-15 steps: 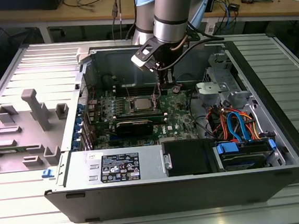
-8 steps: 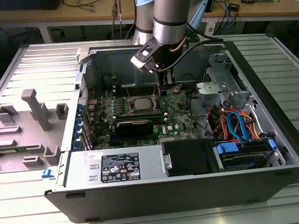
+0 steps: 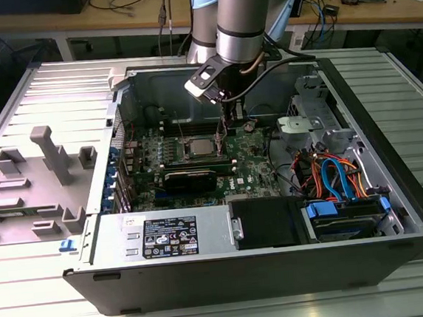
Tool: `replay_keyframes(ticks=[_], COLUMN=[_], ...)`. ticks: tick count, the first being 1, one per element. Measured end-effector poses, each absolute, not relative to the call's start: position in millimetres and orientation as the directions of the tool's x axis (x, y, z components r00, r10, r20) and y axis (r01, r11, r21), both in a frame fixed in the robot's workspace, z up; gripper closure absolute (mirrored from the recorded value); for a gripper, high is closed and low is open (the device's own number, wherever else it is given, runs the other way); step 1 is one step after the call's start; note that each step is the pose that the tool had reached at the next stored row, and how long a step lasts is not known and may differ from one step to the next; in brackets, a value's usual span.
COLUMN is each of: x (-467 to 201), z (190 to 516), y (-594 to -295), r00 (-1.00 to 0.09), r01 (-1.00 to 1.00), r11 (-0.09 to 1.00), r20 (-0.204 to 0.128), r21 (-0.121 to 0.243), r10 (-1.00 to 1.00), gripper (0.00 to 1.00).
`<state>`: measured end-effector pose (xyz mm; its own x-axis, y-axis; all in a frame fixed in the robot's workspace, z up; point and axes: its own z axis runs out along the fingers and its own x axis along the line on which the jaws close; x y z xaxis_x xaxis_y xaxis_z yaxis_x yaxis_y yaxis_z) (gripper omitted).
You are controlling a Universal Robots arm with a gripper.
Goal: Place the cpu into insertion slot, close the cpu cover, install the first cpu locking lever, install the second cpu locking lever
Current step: 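Close the cpu cover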
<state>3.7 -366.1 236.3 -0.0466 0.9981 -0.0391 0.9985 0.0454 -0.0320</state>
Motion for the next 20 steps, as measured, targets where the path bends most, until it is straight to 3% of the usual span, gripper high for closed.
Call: replay_keyframes(ticks=[20], x=[-9], z=[233], y=[-366], r00=[-0.047], r01=[0.998], r11=[0.045], r20=[-0.039], r21=[-0.032], r10=[0.998], gripper=[0.89])
